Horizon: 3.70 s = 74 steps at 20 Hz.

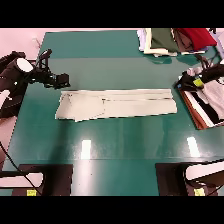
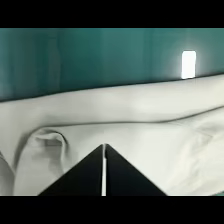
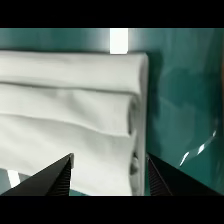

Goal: Fold the shirts.

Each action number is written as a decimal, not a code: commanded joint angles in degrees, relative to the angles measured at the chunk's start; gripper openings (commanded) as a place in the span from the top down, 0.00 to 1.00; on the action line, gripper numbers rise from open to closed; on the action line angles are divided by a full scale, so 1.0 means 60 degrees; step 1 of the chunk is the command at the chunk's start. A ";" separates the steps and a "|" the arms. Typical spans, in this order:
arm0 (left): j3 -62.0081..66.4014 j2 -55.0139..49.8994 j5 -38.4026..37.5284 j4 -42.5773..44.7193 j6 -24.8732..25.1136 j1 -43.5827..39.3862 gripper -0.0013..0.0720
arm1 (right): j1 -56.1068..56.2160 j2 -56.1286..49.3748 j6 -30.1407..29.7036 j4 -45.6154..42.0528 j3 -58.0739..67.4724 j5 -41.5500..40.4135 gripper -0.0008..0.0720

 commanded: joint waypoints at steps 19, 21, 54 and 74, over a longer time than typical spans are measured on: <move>0.1413 -0.2754 0.1971 -0.0940 -0.0619 -0.4699 0.95 | 0.0656 -0.0208 -0.1603 0.2677 -0.0138 0.0321 0.96; 0.1967 -0.3417 0.1909 -0.0940 -0.0769 -0.4881 0.95 | 0.1180 0.0415 -0.1137 0.2681 0.0517 0.0495 0.96; 0.5792 0.1100 -0.1891 0.2463 -0.0812 0.0007 0.95 | 0.8812 -0.0889 -0.2211 0.5672 0.2925 -0.4408 0.49; 0.5009 0.0404 -0.1169 0.2222 -0.0703 -0.1861 0.95 | 0.7311 -0.3184 0.0135 0.5767 0.0339 -0.3905 0.34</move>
